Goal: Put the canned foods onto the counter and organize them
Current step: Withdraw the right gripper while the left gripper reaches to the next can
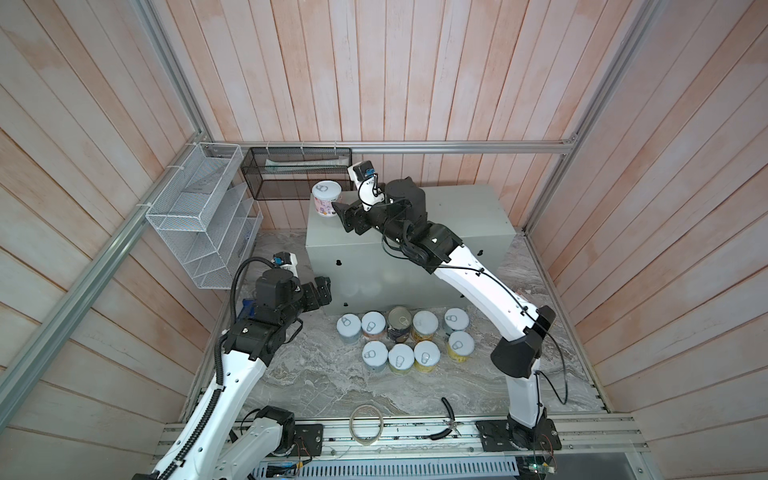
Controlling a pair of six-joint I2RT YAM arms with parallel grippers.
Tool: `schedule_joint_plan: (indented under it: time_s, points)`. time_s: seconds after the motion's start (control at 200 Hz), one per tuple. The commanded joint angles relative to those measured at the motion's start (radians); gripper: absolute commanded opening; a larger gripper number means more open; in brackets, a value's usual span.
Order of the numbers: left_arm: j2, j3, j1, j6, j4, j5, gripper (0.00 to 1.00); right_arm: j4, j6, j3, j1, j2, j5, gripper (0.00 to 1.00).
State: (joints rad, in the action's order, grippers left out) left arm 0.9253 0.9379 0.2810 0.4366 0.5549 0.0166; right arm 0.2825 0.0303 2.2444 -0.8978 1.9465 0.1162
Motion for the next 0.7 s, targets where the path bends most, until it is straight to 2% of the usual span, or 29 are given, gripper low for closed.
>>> schedule_joint_plan:
  time_s: [0.0,0.295,0.465,0.575,0.695]
  points:
    - [-0.030,-0.028,0.066,0.055,0.029,0.074,1.00,-0.047,0.010,-0.180,-0.028,-0.139,0.112,0.85]
    - [-0.091,-0.131,0.318,0.214,0.067,0.272,1.00,-0.067,-0.085,-0.613,-0.067,-0.462,0.157,0.86]
    - [-0.050,-0.174,0.475,0.309,0.067,0.381,1.00,0.026,-0.161,-0.794,-0.075,-0.624,0.233,0.85]
    - [-0.034,-0.205,0.521,0.347,0.060,0.407,1.00,0.113,-0.227,-0.879,-0.075,-0.727,0.283,0.85]
    - [-0.038,-0.253,0.532,0.363,0.023,0.400,1.00,0.231,-0.308,-0.929,-0.076,-0.825,0.329,0.86]
